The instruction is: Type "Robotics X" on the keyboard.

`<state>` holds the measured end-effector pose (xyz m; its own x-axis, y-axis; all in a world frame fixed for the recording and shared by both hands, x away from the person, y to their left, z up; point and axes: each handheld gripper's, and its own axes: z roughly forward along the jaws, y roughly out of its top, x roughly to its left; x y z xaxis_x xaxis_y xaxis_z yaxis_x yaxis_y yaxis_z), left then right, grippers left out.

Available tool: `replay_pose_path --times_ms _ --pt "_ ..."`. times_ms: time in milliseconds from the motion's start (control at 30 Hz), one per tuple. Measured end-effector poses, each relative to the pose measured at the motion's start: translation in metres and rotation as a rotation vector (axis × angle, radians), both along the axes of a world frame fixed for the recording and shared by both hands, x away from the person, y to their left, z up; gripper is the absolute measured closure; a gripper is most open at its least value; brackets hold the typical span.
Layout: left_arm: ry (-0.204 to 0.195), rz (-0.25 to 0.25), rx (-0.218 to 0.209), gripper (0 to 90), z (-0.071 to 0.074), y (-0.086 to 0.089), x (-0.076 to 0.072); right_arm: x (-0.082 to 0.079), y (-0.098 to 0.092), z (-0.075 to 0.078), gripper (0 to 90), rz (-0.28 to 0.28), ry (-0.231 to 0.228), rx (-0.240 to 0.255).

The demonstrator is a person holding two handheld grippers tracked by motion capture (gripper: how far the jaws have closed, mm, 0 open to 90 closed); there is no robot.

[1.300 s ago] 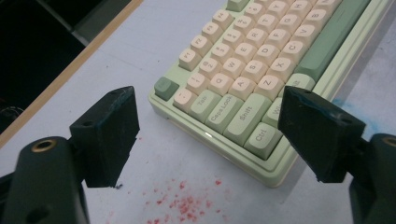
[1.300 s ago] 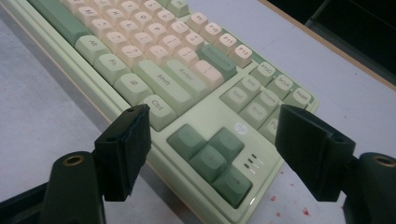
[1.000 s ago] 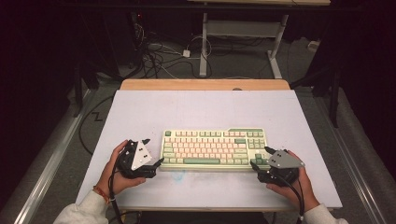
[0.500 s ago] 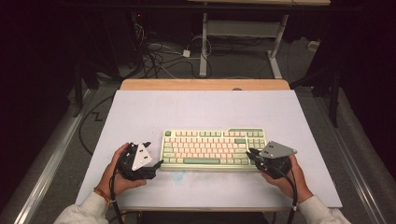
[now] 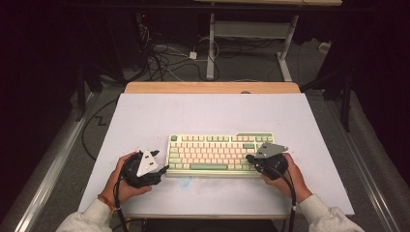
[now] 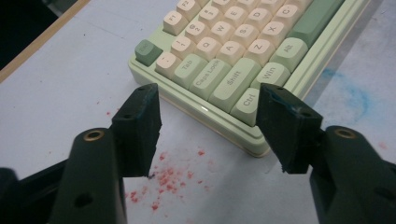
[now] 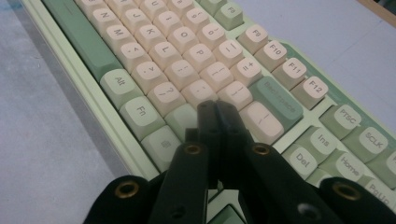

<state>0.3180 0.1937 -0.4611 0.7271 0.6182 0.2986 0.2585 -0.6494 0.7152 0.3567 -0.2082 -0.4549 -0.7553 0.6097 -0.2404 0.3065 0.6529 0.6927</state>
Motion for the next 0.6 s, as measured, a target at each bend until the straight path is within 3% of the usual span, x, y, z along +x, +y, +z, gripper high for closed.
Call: replay_pose_path --times_ms 133,333,467,600 --pt "0.023 -0.016 -0.025 49.5 0.002 0.001 0.001 0.001 0.000 -0.001 90.0 0.001 0.004 -0.002" --pt "0.067 -0.041 -0.062 79.1 0.010 0.001 0.006 0.001 0.000 -0.004 90.0 0.000 0.001 -0.008" --pt "0.098 -0.040 -0.078 87.4 0.016 -0.001 0.016 0.000 0.001 -0.005 90.0 -0.003 0.003 0.001" --pt "0.120 -0.051 -0.066 87.7 0.020 -0.008 0.023 0.000 0.001 -0.005 90.0 0.000 -0.003 -0.004"
